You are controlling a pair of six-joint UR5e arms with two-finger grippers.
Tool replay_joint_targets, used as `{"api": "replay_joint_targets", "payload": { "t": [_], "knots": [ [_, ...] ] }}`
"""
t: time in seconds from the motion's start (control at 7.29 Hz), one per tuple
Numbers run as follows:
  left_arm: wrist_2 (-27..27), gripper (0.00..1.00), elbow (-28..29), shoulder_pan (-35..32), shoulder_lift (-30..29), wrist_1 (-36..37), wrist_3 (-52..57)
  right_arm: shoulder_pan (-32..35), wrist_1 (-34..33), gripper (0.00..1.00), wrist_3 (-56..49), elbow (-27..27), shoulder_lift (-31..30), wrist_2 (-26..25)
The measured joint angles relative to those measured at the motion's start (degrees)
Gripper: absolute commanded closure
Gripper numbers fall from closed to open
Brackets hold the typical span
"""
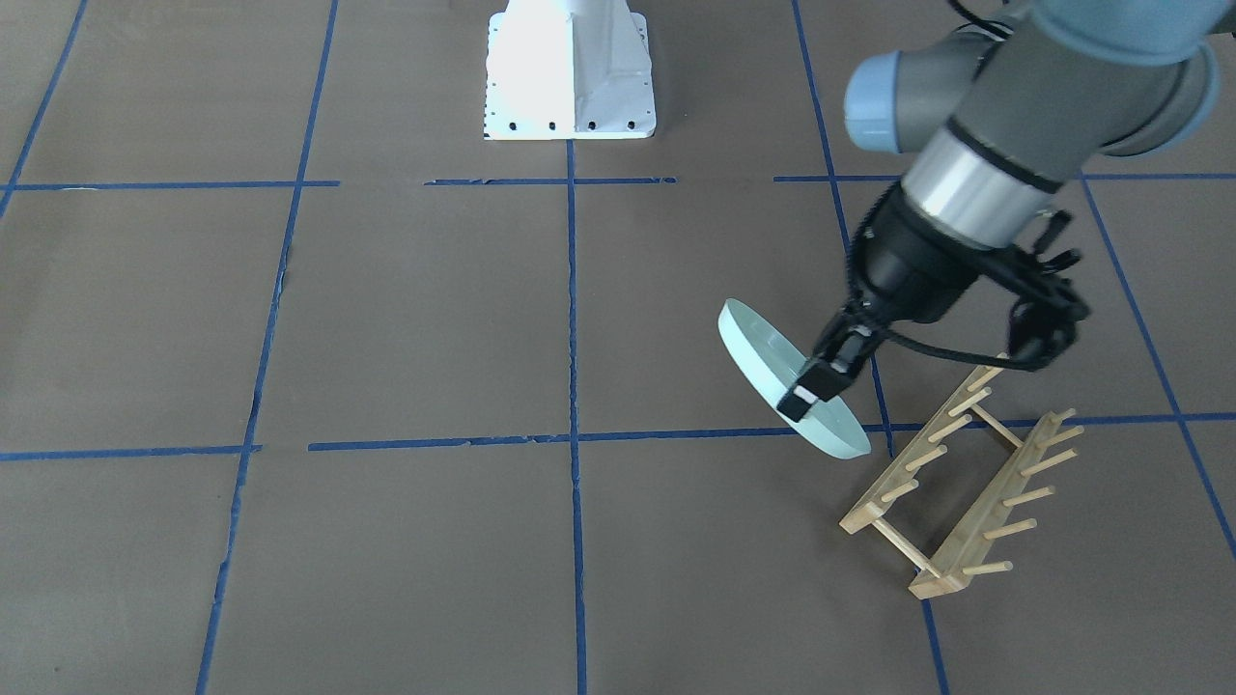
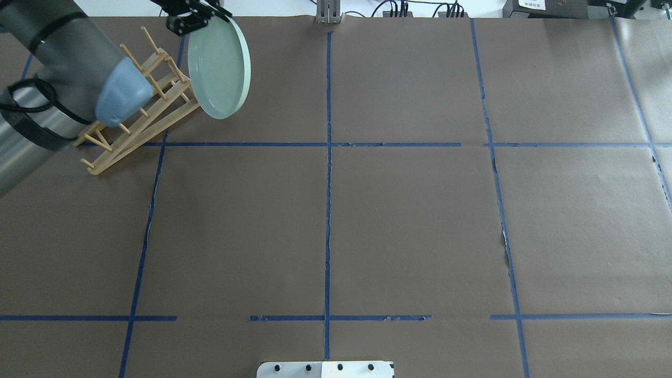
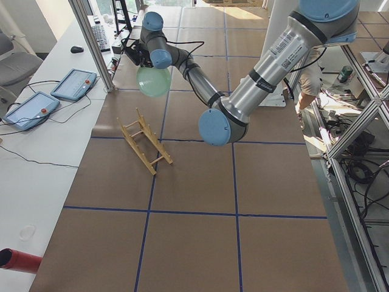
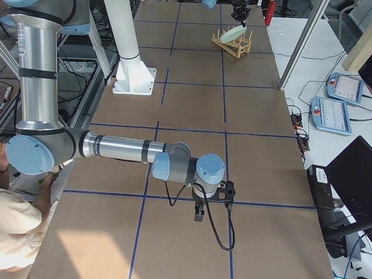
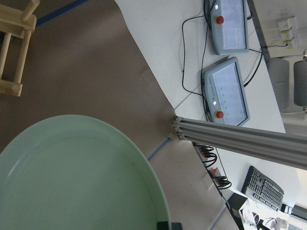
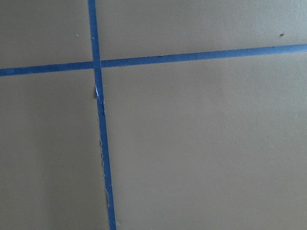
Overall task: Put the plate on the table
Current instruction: 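Carry the plate toward the robot and lower it flat onto the table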
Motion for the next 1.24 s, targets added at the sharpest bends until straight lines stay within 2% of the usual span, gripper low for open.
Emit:
{"api": "replay_joint_targets", "payload": {
  "t": [0.27, 0.55, 0.69, 0.82, 1.1, 1.24],
  "knots": [
    [11.0, 1.0, 0.9, 11.1, -3.1, 18.2, 10.9, 0.0, 0.0, 0.0, 0.0, 0.0, 0.0, 0.0],
    [18.1, 1.0, 6.0, 20.8, -4.1, 27.0, 16.4, 0.0, 0.0, 0.0, 0.0, 0.0, 0.0, 0.0],
    [20.0, 0.61, 8.0, 23.6, -4.1, 28.3, 18.0, 0.0, 0.0, 0.0, 0.0, 0.0, 0.0, 0.0],
    [20.8, 0.01, 8.7, 25.0, -4.0, 28.7, 18.8, 0.0, 0.0, 0.0, 0.0, 0.0, 0.0, 0.0],
    [21.1, 0.0, 6.5, 25.6, -3.1, 28.9, 22.1, 0.0, 0.0, 0.0, 0.0, 0.0, 0.0, 0.0],
    [21.0, 0.0, 1.0, 24.6, -1.0, 28.6, 25.3, 0.0, 0.0, 0.0, 0.0, 0.0, 0.0, 0.0]
  ]
}}
